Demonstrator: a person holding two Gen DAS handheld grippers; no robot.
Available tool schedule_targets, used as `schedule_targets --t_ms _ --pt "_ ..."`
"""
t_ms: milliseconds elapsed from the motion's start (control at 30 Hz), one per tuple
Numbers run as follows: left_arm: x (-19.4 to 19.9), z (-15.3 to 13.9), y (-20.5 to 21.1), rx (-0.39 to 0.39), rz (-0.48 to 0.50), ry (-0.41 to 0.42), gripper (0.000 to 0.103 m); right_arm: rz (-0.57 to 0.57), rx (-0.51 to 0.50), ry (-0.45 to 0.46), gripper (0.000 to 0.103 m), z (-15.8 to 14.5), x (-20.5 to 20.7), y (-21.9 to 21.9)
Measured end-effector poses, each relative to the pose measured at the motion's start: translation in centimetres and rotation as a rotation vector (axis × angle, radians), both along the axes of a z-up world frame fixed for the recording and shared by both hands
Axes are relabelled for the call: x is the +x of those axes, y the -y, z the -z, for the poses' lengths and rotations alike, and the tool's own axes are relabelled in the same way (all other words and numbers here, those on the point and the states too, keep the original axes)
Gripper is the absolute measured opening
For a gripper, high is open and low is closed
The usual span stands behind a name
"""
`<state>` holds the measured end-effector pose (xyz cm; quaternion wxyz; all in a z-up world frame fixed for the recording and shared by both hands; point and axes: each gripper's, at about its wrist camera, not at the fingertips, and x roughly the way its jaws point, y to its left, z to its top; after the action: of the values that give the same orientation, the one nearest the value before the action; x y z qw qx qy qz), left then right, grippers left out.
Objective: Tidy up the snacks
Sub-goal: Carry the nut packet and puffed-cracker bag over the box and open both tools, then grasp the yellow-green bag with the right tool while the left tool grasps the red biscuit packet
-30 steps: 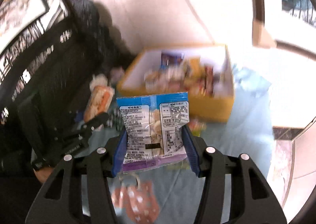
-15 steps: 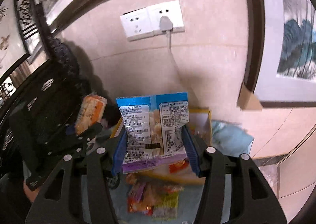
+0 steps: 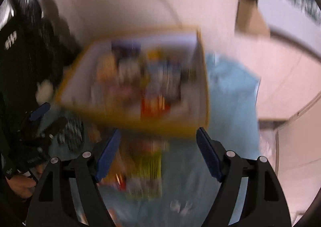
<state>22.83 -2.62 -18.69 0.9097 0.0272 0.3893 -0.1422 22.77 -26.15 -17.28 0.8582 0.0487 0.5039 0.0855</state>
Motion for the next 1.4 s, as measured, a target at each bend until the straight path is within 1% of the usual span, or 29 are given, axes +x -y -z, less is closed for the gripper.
schedule_targets --t_ms 33,67,100,167,200,267,433,467,500,533,567,633,700,733,767,867,900,933,967,1000,1033,1067,1100,1133,1167,1200,1233,1300,1400 --pt "-1.0 1.5 0.4 0.016 0.021 -0.026 0.099 -0.012 -0.015 -0.026 0.078 1.5 -0.8 -0.4" --pt "-2.6 3.7 1.2 0.057 0.051 -0.058 0.099 -0.027 -0.046 -0.056 0.078 3.3 -1.7 -1.0" --pt "-3.5 4.9 1.7 0.082 0.072 -0.076 0.099 -0.034 -0.066 -0.071 0.078 4.3 -2.3 -1.3" --pt "-4.8 6.8 2.6 0.123 0.11 -0.096 0.099 -0.046 -0.07 -0.102 0.078 6.2 -3.1 -1.9" --pt "-5.2 7.4 3.0 0.147 0.122 -0.09 0.099 -0.042 -0.065 -0.108 0.078 6.6 -3.2 -2.1" --pt "-5.2 7.6 3.5 0.135 0.113 -0.059 0.099 -0.042 -0.066 -0.116 0.078 7.1 -3.1 -2.4" --pt "-4.0 7.3 5.1 0.08 0.098 -0.048 0.099 -0.029 -0.067 -0.1 0.078 7.0 -2.6 -2.9" --pt "-3.8 7.5 5.6 0.094 0.1 -0.043 0.099 -0.023 -0.063 -0.102 0.078 7.0 -2.4 -2.8" --pt "-3.4 7.9 6.1 0.13 0.093 -0.047 0.099 -0.015 -0.06 -0.11 0.078 7.2 -2.3 -2.6" --pt "-3.0 8.7 6.3 0.171 0.08 -0.066 0.101 -0.01 -0.058 -0.12 0.078 7.3 -1.9 -2.5" --pt "-2.8 9.2 6.3 0.183 0.066 -0.092 0.101 -0.009 -0.055 -0.126 0.078 7.3 -1.5 -2.5" --pt "-2.4 9.9 4.8 0.143 -0.005 -0.109 0.101 -0.023 -0.06 -0.136 0.078 7.6 -1.6 -2.9" --pt "-2.6 9.9 2.8 0.094 -0.056 -0.099 0.086 -0.057 -0.093 -0.126 0.078 7.9 -1.9 -3.9" --pt "-2.9 9.8 2.2 0.093 -0.061 -0.082 0.066 -0.074 -0.108 -0.121 0.078 8.1 -2.1 -4.5" --pt "-3.2 9.8 1.8 0.092 -0.052 -0.073 0.057 -0.089 -0.117 -0.117 0.078 8.5 -2.2 -5.3" --pt "-3.8 10.1 1.0 0.088 -0.028 -0.068 0.057 -0.102 -0.168 -0.13 0.078 9.7 -2.2 -6.8" --pt "-3.8 10.2 0.9 0.078 -0.03 -0.069 0.057 -0.098 -0.192 -0.143 0.084 10.4 -1.9 -7.4" --pt "-4.0 10.3 0.5 0.074 -0.031 -0.069 0.057 -0.075 -0.216 -0.125 0.091 10.6 -1.9 -7.5" --pt "-4.1 10.4 0.5 0.072 -0.031 -0.07 0.058 -0.048 -0.209 -0.127 0.102 11.0 -1.8 -7.3" --pt "-4.1 10.5 0.5 0.065 -0.026 -0.073 0.06 -0.028 -0.172 -0.14 0.102 11.1 -1.6 -6.8" --pt "-4.2 10.6 0.5 0.059 -0.013 -0.077 0.066 -0.039 -0.179 -0.151 0.102 11.1 -1.3 -7.0" --pt "-4.4 10.2 0.8 0.068 -0.003 -0.076 0.066 -0.056 -0.178 -0.143 0.094 10.9 -1.3 -7.1" --pt "-4.4 10.1 0.8 0.071 0.005 -0.077 0.066 -0.077 -0.176 -0.121 0.07 10.3 -1.5 -7.3" --pt "-4.3 10.0 0.6 0.063 0.002 -0.08 0.058 -0.086 -0.166 -0.129 0.066 10.2 -1.5 -7.3" --pt "-4.1 9.9 0.2 0.047 -0.008 -0.087 0.053 -0.088 -0.144 -0.138 0.064 10.2 -1.6 -7.1" --pt "-3.9 9.7 -0.2 0.025 -0.01 -0.098 0.051 -0.091 -0.13 -0.141 0.063 10.2 -1.8 -6.9" --pt "-3.8 9.6 -0.4 0.014 -0.008 -0.108 0.046 -0.094 -0.122 -0.146 0.063 10.2 -2.3 -6.7" --pt "-4.1 9.1 -0.6 0.004 -0.01 -0.117 0.045 -0.087 -0.099 -0.151 0.063 10.2 -3.3 -6.1" --pt "-5.2 8.0 -1.4 -0.028 -0.022 -0.103 0.045 -0.057 -0.029 -0.138 0.063 9.3 -5.3 -4.9"
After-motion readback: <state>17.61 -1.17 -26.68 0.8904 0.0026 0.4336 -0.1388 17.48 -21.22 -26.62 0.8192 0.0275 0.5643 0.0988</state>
